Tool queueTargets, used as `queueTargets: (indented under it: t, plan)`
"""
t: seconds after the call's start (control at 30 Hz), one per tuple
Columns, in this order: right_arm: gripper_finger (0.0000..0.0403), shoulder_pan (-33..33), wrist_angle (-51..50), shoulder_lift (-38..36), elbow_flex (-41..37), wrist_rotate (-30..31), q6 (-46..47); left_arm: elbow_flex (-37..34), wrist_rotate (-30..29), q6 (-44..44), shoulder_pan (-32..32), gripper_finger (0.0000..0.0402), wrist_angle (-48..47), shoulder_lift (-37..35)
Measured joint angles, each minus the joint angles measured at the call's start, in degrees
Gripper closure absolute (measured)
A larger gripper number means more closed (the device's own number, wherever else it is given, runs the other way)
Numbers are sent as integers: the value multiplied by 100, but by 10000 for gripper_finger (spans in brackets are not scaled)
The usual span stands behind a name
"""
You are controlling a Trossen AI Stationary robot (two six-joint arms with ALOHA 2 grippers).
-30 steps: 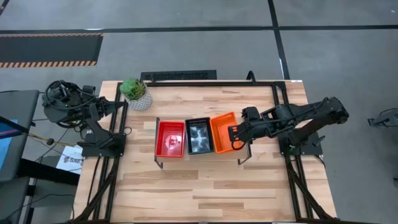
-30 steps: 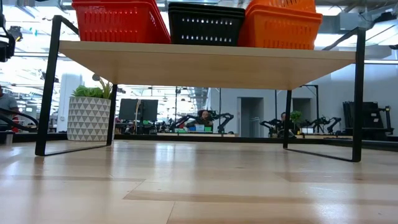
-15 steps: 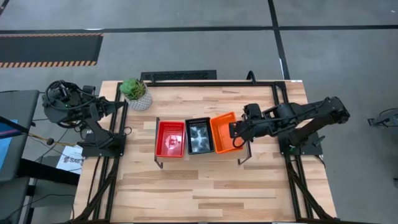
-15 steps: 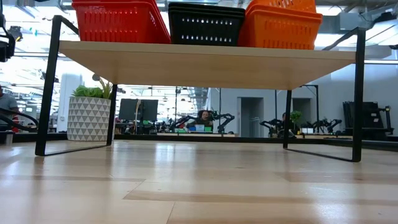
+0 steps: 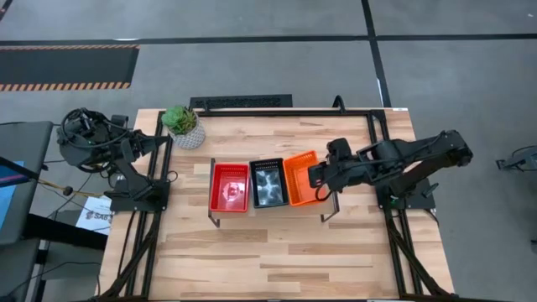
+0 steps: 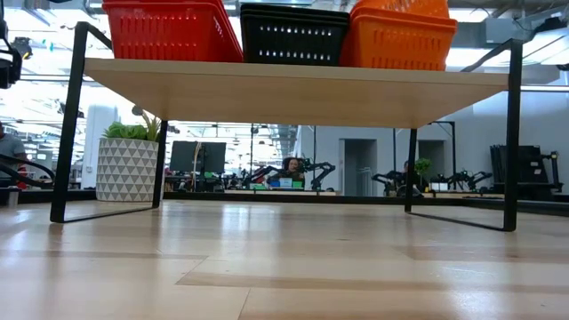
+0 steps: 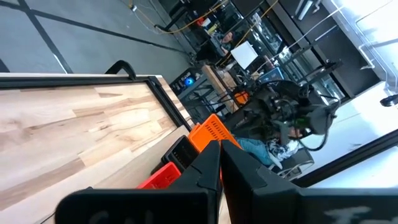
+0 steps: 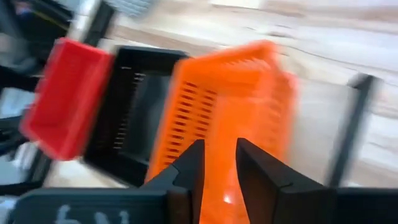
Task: Stack baskets on shelf by color
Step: Stack the orange bin on top of the other orange bins on the shelf, then return to home position
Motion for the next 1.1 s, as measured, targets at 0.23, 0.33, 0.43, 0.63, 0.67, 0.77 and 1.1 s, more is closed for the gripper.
queueTargets:
  t: [0.23, 0.33, 0.43, 0.63, 0.67, 0.77, 1.1]
  plan:
    - [304, 0, -558, 93, 1, -114, 446, 0, -15, 0, 0, 402, 2, 0]
    - [305, -28, -455, 98, 5, -117, 407, 1, -19, 0, 0, 402, 2, 0]
    - [305, -60, -404, 94, 5, -113, 288, 1, -26, 0, -1, 402, -4, -1]
    - [305, -82, 65, -33, 5, 61, -302, 2, -116, -2, -2, 402, -73, 0]
    - [305, -108, 212, -107, 26, 87, -553, 2, -206, 0, -1, 402, -74, 0]
    - [305, -231, 771, -319, 225, 257, -1589, 2, -478, -2, 0, 402, -26, 0]
    - [305, -309, 1340, -880, 805, 131, -4107, 4, 371, -396, -2, 401, 384, -2]
